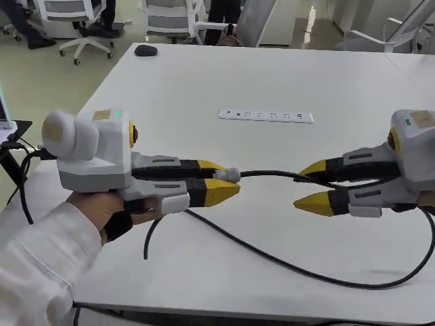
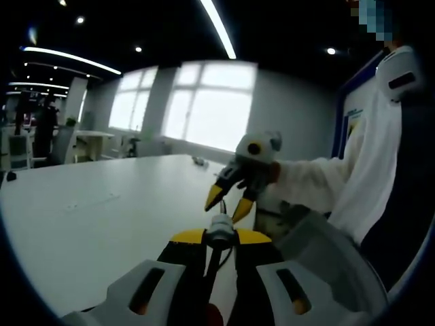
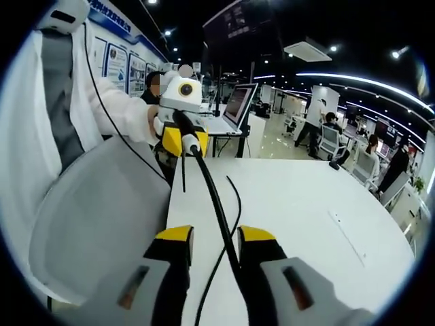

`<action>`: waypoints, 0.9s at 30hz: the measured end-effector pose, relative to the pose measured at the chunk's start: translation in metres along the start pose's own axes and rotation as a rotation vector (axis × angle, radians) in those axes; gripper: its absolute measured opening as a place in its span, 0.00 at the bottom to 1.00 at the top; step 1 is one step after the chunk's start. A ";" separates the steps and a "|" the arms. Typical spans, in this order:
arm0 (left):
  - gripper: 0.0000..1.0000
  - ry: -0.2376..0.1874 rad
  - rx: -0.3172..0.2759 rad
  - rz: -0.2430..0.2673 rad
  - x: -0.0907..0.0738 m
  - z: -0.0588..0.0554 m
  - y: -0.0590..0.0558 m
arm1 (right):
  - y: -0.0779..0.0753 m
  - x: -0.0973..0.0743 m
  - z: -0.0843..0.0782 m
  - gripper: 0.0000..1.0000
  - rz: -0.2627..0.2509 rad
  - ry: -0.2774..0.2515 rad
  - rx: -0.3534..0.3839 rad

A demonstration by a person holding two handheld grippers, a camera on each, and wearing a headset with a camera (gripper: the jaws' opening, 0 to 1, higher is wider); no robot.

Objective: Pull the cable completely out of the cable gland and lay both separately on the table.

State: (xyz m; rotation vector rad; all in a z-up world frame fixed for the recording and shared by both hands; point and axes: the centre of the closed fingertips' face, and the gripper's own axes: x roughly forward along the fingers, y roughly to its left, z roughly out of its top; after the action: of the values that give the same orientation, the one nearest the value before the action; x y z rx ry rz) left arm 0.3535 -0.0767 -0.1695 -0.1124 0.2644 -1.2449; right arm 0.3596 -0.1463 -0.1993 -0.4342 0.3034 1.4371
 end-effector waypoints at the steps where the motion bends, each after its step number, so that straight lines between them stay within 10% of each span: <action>1: 0.16 0.001 0.000 0.000 0.000 0.000 0.000 | 0.000 -0.001 0.004 0.29 0.000 -0.009 -0.006; 14: 0.16 0.056 0.015 -0.001 0.002 -0.010 0.002 | 0.014 0.011 0.059 0.29 0.028 -0.046 -0.157; 27: 0.16 0.091 0.037 -0.029 0.002 -0.014 -0.006 | 0.029 0.057 0.048 0.18 0.152 0.025 -0.254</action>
State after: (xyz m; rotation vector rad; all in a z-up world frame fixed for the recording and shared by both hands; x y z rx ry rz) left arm 0.3446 -0.0797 -0.1814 -0.0279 0.3188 -1.2853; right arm 0.3346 -0.0714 -0.1860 -0.6466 0.1767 1.6280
